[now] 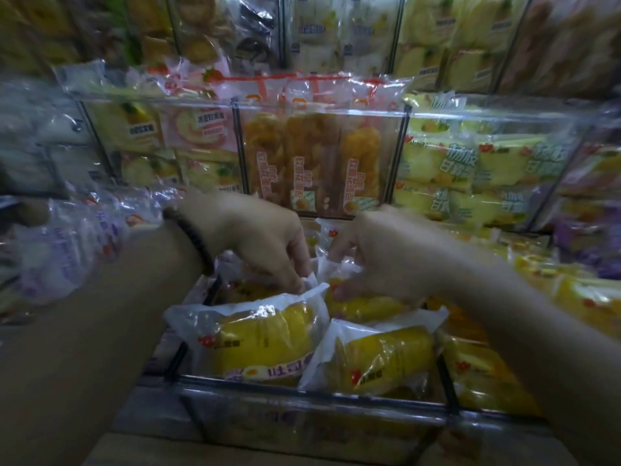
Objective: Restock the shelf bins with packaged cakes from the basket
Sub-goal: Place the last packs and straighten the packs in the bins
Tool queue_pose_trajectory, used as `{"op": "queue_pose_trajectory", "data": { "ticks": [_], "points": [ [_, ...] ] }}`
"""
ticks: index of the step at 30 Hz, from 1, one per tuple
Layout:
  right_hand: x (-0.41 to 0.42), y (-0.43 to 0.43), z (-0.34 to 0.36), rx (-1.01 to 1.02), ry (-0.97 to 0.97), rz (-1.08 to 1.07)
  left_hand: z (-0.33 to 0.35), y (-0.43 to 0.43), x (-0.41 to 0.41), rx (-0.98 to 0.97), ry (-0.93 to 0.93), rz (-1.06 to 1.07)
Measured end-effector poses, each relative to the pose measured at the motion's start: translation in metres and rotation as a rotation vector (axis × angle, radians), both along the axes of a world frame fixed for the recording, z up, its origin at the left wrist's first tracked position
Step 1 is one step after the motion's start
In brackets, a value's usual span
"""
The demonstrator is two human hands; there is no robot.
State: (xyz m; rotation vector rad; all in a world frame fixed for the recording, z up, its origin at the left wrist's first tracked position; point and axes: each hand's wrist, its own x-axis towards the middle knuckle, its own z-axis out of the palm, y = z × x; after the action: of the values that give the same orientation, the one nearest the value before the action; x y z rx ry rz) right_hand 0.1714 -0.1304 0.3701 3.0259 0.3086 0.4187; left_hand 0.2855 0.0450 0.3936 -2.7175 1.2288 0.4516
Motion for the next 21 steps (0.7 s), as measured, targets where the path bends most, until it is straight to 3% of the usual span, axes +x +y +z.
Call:
{"op": "queue_pose_trajectory", "data": {
  "ticks": [6, 10, 16, 21],
  "points": [
    [-0.001, 0.002, 0.004, -0.040, 0.155, -0.046, 0.008, -0.002, -0.016, 0.044, -0.070, -0.055],
    [-0.011, 0.014, 0.015, -0.110, 0.197, -0.099, 0.005, -0.001, -0.033, -0.031, -0.180, -0.071],
    [-0.008, 0.024, 0.006, -0.092, 0.276, -0.103, -0.019, 0.015, -0.048, -0.325, -0.301, 0.016],
    [-0.012, 0.025, 0.013, -0.040, 0.258, -0.119, -0.022, 0.024, -0.062, -0.595, -0.271, 0.169]
  ]
}}
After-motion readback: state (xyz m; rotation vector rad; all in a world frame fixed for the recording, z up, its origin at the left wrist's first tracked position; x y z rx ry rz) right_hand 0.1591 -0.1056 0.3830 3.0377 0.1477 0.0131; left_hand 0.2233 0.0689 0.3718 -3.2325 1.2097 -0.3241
